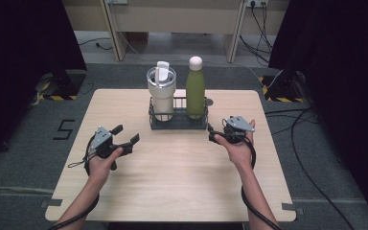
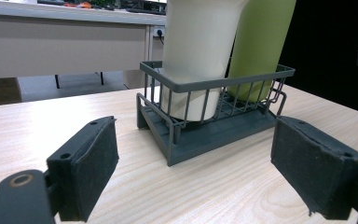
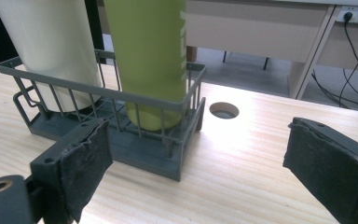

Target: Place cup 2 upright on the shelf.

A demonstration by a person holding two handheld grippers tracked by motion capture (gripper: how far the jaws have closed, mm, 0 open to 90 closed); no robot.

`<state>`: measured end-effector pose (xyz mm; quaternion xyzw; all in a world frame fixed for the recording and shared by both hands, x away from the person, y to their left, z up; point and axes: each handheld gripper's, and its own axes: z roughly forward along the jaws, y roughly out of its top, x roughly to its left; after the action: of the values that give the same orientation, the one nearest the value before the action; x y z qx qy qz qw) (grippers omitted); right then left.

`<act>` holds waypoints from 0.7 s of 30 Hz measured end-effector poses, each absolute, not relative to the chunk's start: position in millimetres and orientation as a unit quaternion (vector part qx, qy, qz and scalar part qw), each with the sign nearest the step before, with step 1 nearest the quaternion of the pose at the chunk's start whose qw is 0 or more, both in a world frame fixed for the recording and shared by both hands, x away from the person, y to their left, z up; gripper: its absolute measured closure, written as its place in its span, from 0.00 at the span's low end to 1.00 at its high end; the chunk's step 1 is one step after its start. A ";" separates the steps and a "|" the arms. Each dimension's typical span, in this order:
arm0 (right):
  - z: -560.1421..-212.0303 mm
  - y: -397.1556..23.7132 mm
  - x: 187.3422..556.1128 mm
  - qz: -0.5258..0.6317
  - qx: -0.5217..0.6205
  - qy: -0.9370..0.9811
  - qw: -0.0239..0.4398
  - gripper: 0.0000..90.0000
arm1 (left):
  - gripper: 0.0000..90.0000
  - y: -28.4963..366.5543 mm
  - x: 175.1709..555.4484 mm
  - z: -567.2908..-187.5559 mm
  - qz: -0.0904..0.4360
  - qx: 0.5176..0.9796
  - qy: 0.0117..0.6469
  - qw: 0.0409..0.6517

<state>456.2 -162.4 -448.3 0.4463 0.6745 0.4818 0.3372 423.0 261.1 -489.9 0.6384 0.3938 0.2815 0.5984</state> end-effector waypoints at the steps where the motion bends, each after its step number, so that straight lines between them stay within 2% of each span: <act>1: -448.0 -163.4 455.0 0.481 0.446 0.674 0.338 0.08 | 0.16 261.1 423.0 -489.9 0.282 0.638 0.394 0.598; 21: -460.9 -194.9 430.5 0.474 0.468 0.661 0.345 0.08 | 0.16 261.9 422.8 -490.0 0.282 0.638 0.395 0.598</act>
<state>430.5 -194.9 -460.9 0.4678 0.6613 0.4740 0.3452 422.8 261.9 -490.0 0.6381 0.3949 0.2818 0.5979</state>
